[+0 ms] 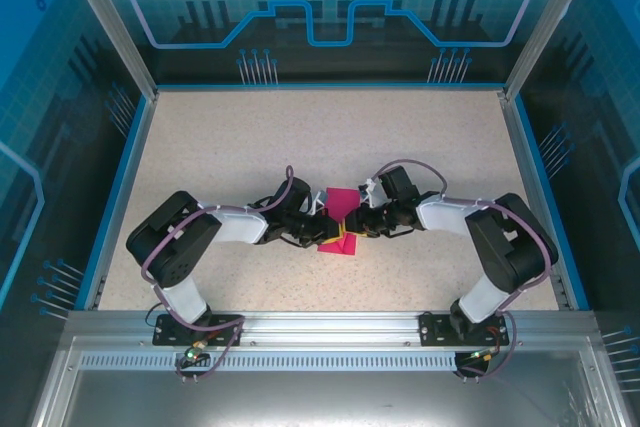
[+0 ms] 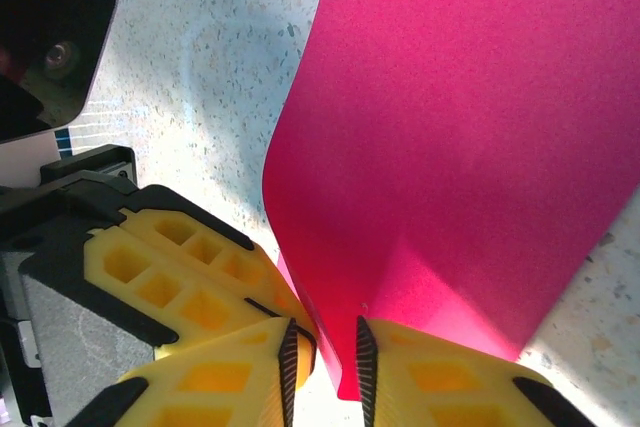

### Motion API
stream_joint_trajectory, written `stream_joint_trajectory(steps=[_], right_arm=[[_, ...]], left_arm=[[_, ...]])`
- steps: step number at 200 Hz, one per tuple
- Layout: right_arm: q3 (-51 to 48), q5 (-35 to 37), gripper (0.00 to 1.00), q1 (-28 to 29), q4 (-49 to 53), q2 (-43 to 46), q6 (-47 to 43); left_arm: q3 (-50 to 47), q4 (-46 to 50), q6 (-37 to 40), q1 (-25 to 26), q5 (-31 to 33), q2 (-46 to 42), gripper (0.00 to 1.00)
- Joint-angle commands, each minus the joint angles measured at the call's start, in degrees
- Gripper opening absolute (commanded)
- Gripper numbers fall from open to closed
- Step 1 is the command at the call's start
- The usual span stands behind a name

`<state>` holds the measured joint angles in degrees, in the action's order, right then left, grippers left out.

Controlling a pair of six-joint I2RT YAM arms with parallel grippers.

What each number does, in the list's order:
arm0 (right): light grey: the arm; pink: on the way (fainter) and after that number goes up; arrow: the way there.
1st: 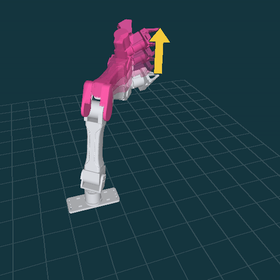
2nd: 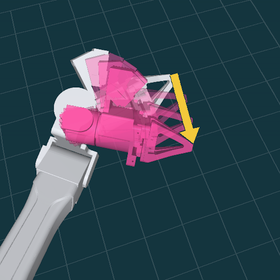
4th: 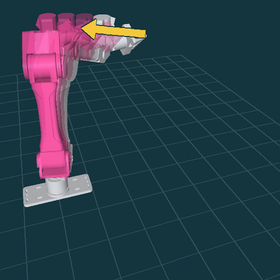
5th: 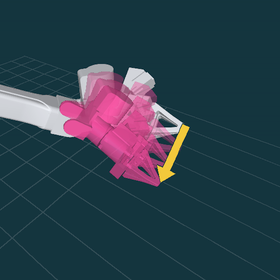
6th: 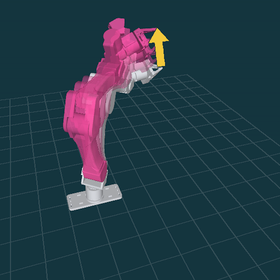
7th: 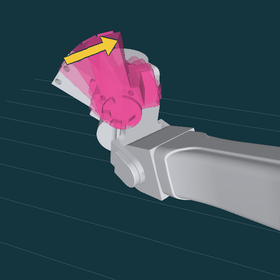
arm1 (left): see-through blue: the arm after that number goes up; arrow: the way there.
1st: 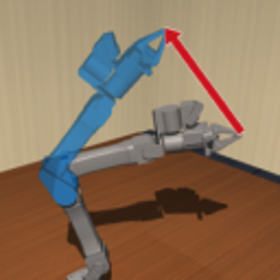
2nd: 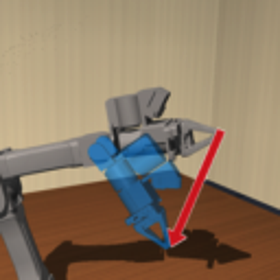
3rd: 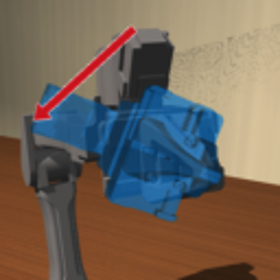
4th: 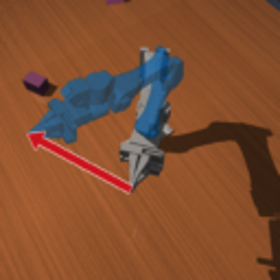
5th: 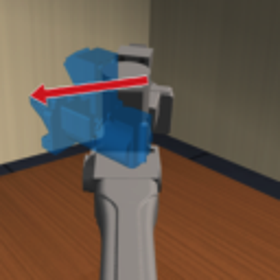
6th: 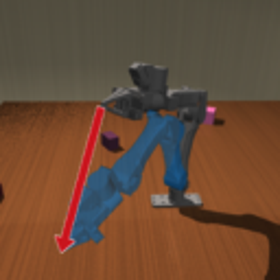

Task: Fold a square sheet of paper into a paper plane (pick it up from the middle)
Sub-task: Fold the triangle a second time at the center of the table.

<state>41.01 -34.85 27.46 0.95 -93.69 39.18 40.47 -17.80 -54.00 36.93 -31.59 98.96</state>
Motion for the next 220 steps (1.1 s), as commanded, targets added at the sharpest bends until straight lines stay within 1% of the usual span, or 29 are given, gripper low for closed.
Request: stream_joint_trajectory(steps=[1, 33, 47, 88, 138, 187, 220], right_arm=[[1.4, -2.3, 0.22, 0.7, -1.5, -1.4, -0.2], [1.9, -1.0, 0.07, 0.7, 0.0, -1.5, -1.1], [2.8, 1.3, 0.04, 0.5, 2.8, -1.5, -2.7], [6.4, 5.7, 0.03, -0.1, 9.2, -3.0, -7.9], [7.5, 6.9, 0.03, -0.9, 10.9, -4.6, -9.5], [7.3, 9.5, 0.03, -1.5, 11.4, -4.0, -9.8], [8.0, 9.9, 0.03, -1.8, 11.8, -4.6, -10.3]], left_arm=[[0.8, 0.3, 0.8, 0.3, 0.7, -0.3, 0.03], [0.8, 0.1, 0.7, 0.2, 0.7, -0.5, 0.03], [0.9, -0.1, 0.8, 0.3, 0.6, -0.8, 0.03], [2.0, -0.1, 1.2, 0.3, 0.6, -0.7, 0.04], [3.7, -1.9, 0.4, 0.3, -0.2, 1.8, 0.04], [4.8, -1.1, 0.9, 0.2, -0.6, 2.8, 0.04], [5.7, -0.9, 1.0, 0.2, -0.7, 3.7, 0.04]])
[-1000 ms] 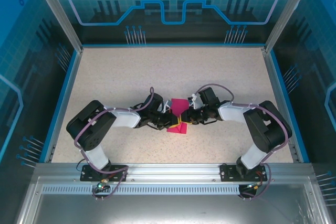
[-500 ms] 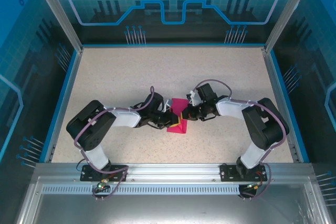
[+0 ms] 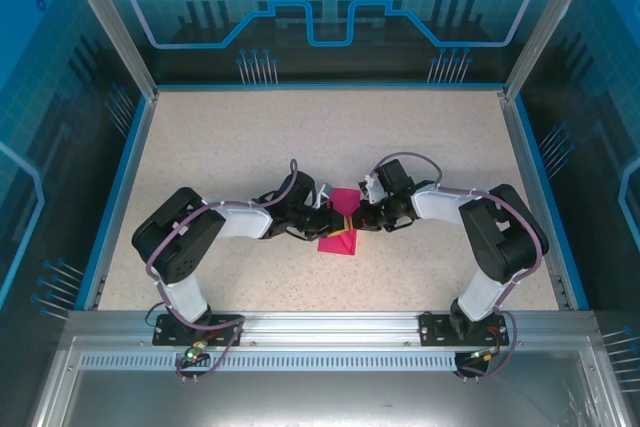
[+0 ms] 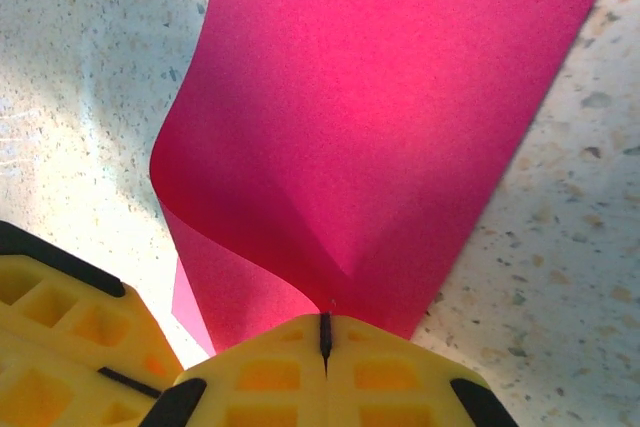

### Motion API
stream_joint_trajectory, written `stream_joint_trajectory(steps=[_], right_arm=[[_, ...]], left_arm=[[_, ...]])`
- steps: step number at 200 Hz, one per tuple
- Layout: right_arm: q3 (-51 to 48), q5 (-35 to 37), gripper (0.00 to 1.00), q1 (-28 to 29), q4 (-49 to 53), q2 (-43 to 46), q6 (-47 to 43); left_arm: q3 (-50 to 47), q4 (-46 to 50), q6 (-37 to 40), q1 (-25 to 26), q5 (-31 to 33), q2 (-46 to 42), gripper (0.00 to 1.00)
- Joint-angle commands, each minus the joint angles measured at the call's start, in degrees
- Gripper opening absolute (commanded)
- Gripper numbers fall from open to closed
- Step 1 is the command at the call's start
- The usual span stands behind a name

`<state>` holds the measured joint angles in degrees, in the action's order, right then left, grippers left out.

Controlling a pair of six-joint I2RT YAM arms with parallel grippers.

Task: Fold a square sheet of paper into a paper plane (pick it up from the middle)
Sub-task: Fold the triangle a second time at the center of the table.

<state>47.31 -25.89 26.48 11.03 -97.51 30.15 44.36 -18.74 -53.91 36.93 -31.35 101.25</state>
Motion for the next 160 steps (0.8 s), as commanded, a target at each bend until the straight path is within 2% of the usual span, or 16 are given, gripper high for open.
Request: stream_joint_trajectory(steps=[1, 160], right_arm=[[1.7, 1.0, 0.03, -0.9, 1.8, -0.8, -1.3], [2.7, 2.8, 0.03, -1.7, 2.3, -2.5, -2.0]], left_arm=[[1.8, 0.1, 0.9, 0.2, -0.9, 1.4, 0.04], [4.2, 5.2, 3.8, 0.3, 0.7, 2.4, 0.03]])
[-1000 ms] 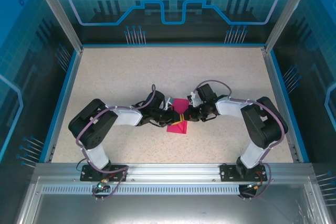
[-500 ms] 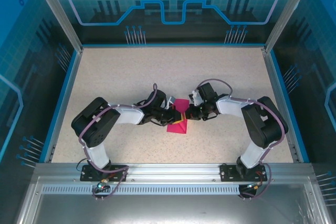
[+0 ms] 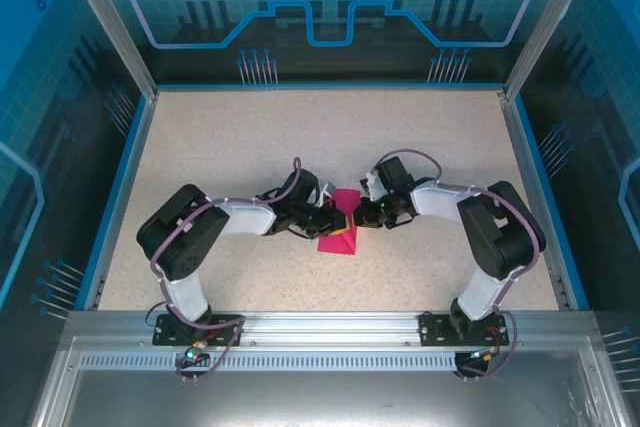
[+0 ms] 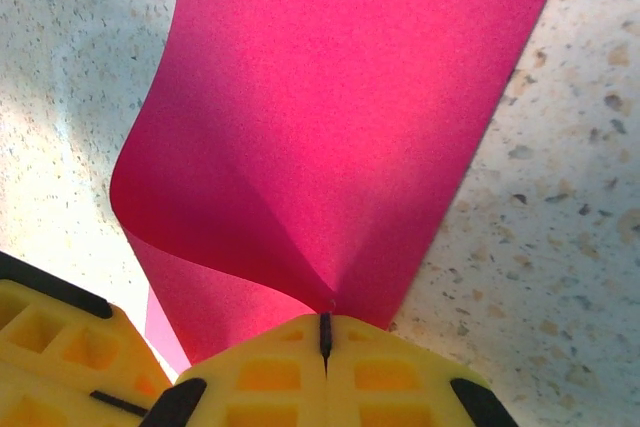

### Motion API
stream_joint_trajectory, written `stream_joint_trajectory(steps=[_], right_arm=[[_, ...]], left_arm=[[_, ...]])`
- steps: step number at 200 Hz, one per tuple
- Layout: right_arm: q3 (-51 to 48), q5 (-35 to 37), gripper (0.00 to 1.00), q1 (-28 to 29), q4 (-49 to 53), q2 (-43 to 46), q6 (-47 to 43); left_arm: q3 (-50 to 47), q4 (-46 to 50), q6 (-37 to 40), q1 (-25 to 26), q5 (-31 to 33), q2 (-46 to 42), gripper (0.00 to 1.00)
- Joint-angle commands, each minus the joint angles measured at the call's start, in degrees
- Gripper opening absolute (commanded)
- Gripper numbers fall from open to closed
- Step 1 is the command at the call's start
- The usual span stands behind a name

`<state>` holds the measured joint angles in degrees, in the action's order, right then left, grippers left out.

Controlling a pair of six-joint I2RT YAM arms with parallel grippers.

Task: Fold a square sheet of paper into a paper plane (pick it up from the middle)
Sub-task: Fold the triangle a second time at the center of the table.

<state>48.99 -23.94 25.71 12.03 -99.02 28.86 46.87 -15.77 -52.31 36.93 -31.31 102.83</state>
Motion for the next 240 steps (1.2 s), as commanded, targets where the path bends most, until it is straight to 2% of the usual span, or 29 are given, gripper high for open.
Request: stream_joint_trajectory(steps=[1, 240], right_arm=[[1.0, 0.8, 0.03, -0.9, 1.4, -1.1, -0.7], [3.5, 1.3, 0.04, -1.0, 4.7, -1.3, -1.4]], left_arm=[[1.7, 2.2, 2.2, 0.3, 0.7, 0.9, 0.03], [2.2, 5.5, 3.4, 0.3, 2.8, 3.7, 0.02]])
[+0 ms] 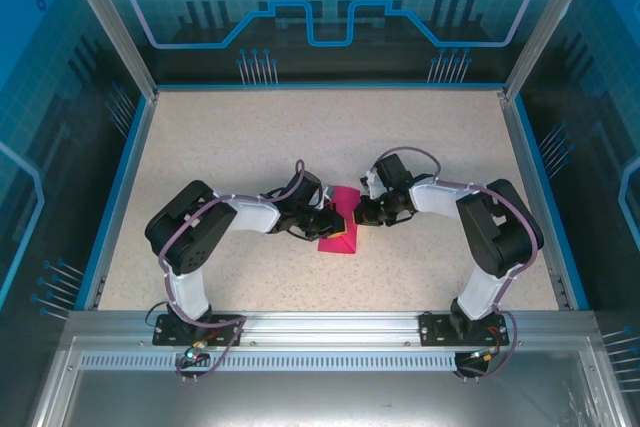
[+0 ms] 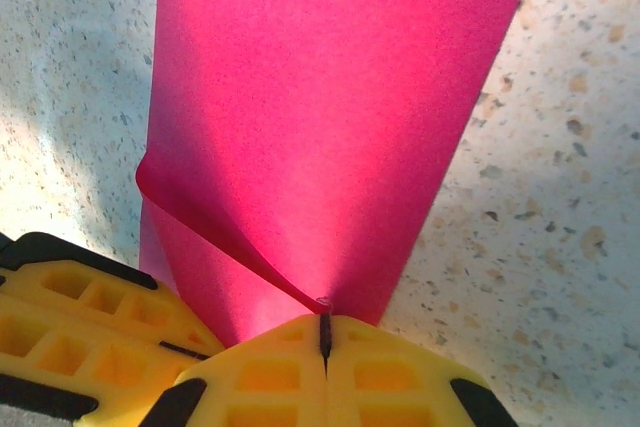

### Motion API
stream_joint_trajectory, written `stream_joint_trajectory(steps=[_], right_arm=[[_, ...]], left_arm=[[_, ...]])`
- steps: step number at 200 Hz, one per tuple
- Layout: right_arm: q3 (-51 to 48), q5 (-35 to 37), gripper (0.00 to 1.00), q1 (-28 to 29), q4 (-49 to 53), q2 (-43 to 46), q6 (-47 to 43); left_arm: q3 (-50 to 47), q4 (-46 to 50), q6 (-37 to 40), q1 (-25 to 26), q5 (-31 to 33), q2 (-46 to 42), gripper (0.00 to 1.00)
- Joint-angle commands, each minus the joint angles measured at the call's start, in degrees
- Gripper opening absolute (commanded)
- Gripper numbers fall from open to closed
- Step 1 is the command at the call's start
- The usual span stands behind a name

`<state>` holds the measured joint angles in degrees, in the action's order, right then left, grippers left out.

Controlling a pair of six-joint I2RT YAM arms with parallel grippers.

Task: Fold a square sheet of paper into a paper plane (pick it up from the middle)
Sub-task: Fold the triangle a second time at the center of the table.

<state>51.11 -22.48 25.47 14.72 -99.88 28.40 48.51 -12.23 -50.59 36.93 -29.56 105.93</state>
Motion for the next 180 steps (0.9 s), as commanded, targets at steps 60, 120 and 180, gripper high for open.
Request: stream_joint_trajectory(steps=[60, 120, 180], right_arm=[[1.7, -0.9, 0.05, -0.8, 2.2, -1.2, -1.4], [2.8, -1.3, 0.05, -0.7, 2.3, -2.5, -1.9], [2.6, -0.8, 0.05, -0.6, 2.9, -2.6, -1.7]], left_arm=[[0.5, 2.3, 1.8, 0.4, 1.5, 0.5, 0.02], [0.6, 3.0, 2.0, 0.4, 1.8, 0.5, 0.02], [1.2, 4.4, 2.5, 0.4, 2.3, 0.6, 0.01]])
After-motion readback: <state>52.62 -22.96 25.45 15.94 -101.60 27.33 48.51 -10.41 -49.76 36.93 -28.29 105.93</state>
